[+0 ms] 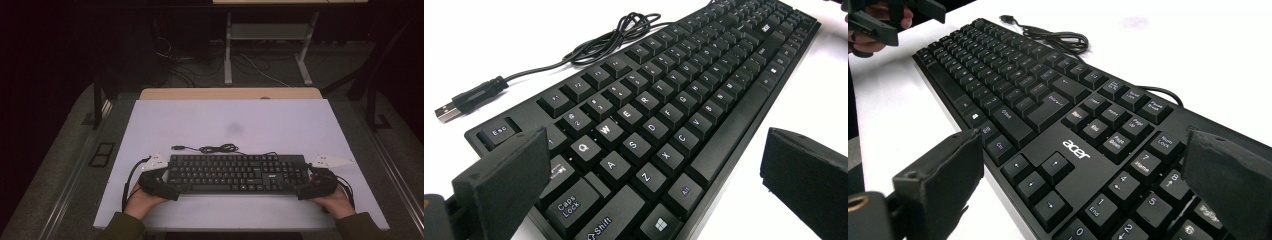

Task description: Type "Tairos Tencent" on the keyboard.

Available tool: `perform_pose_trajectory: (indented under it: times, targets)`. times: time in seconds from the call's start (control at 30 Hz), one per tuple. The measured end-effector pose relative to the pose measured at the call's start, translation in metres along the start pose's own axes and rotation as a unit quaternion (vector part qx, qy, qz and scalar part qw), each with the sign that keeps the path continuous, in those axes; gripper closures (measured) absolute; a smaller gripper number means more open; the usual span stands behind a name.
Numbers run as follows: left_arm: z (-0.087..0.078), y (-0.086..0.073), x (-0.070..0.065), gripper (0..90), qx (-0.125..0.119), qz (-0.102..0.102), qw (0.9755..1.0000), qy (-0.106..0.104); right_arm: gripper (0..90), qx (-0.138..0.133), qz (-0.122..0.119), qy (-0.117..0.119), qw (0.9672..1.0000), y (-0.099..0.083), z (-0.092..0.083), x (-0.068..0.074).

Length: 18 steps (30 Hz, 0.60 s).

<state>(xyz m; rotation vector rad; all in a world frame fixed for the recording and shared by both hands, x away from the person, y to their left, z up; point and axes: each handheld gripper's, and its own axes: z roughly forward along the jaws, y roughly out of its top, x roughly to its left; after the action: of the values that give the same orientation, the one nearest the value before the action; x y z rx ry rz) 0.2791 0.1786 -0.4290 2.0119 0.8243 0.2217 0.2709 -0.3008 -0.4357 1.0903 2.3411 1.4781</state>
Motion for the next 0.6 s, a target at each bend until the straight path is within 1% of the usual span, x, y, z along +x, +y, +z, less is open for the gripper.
perform_pose_trajectory:
  times: [0.3,0.37,0.4,0.53,0.57,0.6]
  targets:
    - [0.001,0.002,-0.001,0.0,-0.003,-0.007,1.0,-0.004,3.3,0.007,-0.011,0.007,0.9999,0.004,0.004,0.002]
    - [0.001,0.001,-0.001,0.0,0.0,-0.002,1.0,-0.006,3.3,0.008,-0.011,0.008,0.9999,0.005,0.005,0.003]
    - [0.001,0.001,-0.001,0.0,0.0,-0.004,1.0,-0.008,3.3,0.008,-0.015,0.01,0.9998,0.007,0.007,0.003]
    - [0.002,0.0,-0.001,0.0,0.001,-0.006,0.9999,-0.011,3.3,0.008,-0.015,0.017,0.9997,0.009,0.011,0.006]
    - [0.002,0.001,-0.001,0.0,0.001,-0.006,0.9999,-0.012,3.3,0.007,-0.011,0.019,0.9997,0.01,0.012,0.007]
    - [0.002,0.001,-0.002,0.0,0.0,-0.006,0.9999,-0.013,3.3,0.007,-0.014,0.02,0.9997,0.01,0.013,0.007]
